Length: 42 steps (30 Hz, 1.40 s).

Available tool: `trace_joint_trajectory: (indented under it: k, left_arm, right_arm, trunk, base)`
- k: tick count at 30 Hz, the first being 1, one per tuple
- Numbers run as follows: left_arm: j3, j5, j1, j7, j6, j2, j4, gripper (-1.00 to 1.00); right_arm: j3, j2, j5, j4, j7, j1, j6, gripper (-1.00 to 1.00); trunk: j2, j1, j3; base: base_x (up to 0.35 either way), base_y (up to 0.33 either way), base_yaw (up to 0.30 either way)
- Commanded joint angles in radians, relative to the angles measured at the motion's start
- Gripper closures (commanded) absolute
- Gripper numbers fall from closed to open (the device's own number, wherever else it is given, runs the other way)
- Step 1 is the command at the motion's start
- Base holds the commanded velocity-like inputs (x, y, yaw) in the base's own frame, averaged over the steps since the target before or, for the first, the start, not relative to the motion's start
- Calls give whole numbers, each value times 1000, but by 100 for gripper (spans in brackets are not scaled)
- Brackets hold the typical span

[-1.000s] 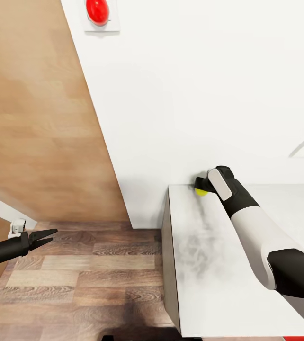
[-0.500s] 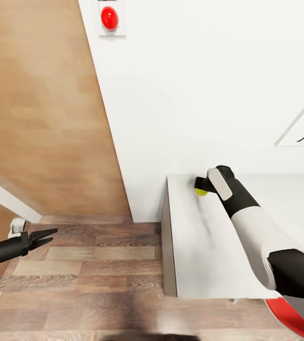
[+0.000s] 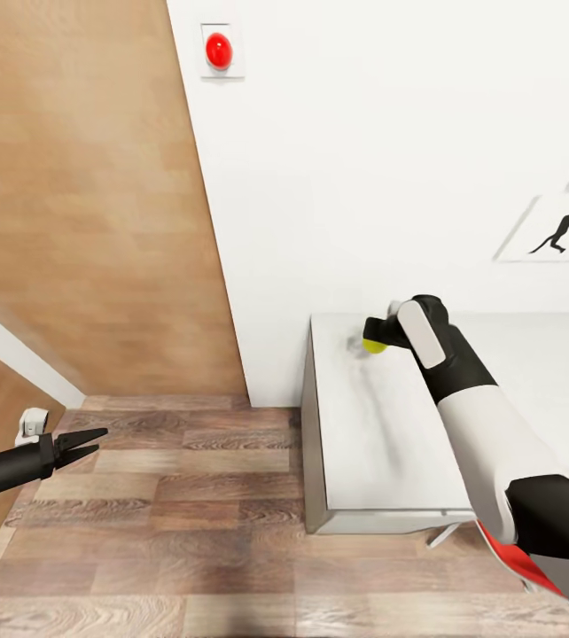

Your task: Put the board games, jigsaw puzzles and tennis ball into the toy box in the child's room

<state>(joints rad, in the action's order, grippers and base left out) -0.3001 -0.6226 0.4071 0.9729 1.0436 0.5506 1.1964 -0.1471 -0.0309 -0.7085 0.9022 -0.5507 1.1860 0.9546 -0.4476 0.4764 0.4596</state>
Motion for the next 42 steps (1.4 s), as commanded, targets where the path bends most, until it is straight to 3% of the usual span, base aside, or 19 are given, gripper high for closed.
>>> trace_joint_trajectory:
  k: [1, 9, 12, 15, 18, 19, 21, 22, 24, 25, 27, 29, 35, 42]
  left_arm:
    - [-1, 3, 1, 5, 4, 0, 0, -100]
    - [-1, 3, 0, 6, 4, 1, 0, -100]
    - [-1, 3, 0, 6, 4, 1, 0, -100]
    - [-1, 3, 0, 6, 4, 1, 0, -100]
    - [-1, 2, 1, 6, 4, 2, 0, -100]
    - [-1, 2, 0, 6, 4, 2, 0, -100]
    - [-2, 2, 0, 7, 4, 3, 0, -100]
    - [-3, 1, 1, 7, 4, 3, 0, -100]
    - [-3, 1, 1, 7, 4, 3, 0, -100]
    - [-5, 1, 1, 7, 4, 4, 0, -100]
    - [-7, 1, 0, 7, 4, 5, -1, -100]
    - [-8, 1, 0, 8, 4, 9, -1, -100]
    - [-10, -2, -1, 10, 4, 41, -6, -100]
    - [-10, -11, -1, 11, 4, 58, -9, -100]
  right_arm:
    - [2, -1, -11, 13, -10, -2, 9, 100]
    - [89, -1, -19, 113, -3, -23, 86, 100]
    - [145, -6, -49, 171, 50, -36, 93, 100]
    - [159, -21, -86, 203, 90, -55, 93, 100]
    - [173, -64, -198, 263, 147, -106, 93, 100]
    - [177, -86, -262, 285, 163, -130, 93, 100]
    - [182, -108, -331, 309, 173, -156, 93, 100]
    - [186, -130, -403, 333, 180, -184, 93, 100]
    - [189, -148, -474, 361, 185, -215, 93, 100]
    - [191, -165, -572, 414, 189, -265, 93, 100]
    - [193, -176, -680, 504, 192, -336, 93, 100]
    - [196, -180, -734, 565, 192, -391, 93, 100]
    - [246, -182, -789, 643, 199, -501, 93, 100]
    - [270, -182, -796, 655, 307, -532, 93, 100]
  trunk:
    - [-1, 0, 0]
    - [-1, 0, -13]
    - [-1, 0, -18]
    - [-1, 0, -23]
    - [-1, 0, -28]
    - [-1, 0, -30]
    - [-1, 0, -33]
    - [-1, 0, -35]
    - [-1, 0, -38]
    - [-1, 0, -39]
    - [-1, 0, -43]
    - [-1, 0, -46]
    - [-1, 0, -56]
    - [-1, 0, -67]
  base:
    - [-30, 0, 0]
    - [-8, 0, 0]
    - [0, 0, 0]
    - [0, 0, 0]
    - [0, 0, 0]
    - [0, 0, 0]
    - [0, 0, 0]
    - [0, 0, 0]
    - [0, 0, 0]
    - [0, 0, 0]
    - [0, 0, 0]
    - [0, 0, 0]
    - [0, 0, 0]
    - [0, -5, 0]
